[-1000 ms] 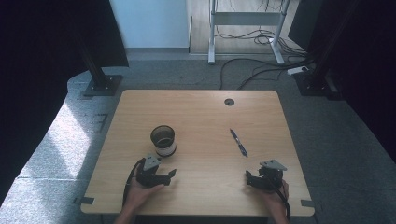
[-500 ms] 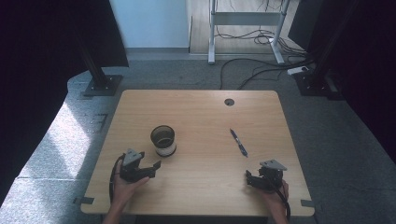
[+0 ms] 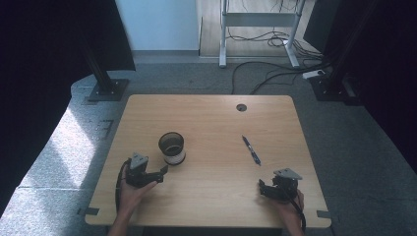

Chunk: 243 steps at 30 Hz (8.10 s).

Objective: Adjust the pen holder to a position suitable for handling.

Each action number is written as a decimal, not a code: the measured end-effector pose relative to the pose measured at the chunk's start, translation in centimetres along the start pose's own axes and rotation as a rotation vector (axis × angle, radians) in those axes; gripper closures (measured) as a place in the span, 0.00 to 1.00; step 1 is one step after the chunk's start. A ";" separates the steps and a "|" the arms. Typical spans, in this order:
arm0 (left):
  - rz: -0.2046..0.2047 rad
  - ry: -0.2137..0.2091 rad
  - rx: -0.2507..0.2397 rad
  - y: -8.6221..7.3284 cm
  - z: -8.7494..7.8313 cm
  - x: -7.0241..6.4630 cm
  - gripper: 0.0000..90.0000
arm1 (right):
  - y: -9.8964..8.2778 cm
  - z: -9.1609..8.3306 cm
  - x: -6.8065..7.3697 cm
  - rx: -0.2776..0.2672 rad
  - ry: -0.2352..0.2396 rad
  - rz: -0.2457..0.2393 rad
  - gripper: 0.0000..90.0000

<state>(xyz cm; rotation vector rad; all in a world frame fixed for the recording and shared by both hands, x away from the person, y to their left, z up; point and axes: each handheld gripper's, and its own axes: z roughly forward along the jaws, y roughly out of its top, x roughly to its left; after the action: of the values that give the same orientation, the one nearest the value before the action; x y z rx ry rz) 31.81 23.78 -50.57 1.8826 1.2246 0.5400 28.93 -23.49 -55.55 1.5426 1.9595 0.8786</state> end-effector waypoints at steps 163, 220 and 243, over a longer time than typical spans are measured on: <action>0.176 -0.162 -0.049 6.9 7.6 -11.5 0.12 | 0.0 0.0 0.0 0.000 0.000 0.000 0.14; 0.150 -0.151 -0.023 6.6 10.7 -11.8 0.01 | 0.0 0.0 0.0 -0.001 0.001 -0.001 0.15; 0.125 -0.137 0.036 2.5 5.8 -9.7 0.07 | 0.0 0.0 0.1 0.000 -0.001 0.000 0.15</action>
<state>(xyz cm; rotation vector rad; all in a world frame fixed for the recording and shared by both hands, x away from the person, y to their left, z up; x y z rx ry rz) 33.07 12.29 -51.20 2.0016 1.0387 0.4495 28.90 -23.45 -55.54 1.5423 1.9589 0.8779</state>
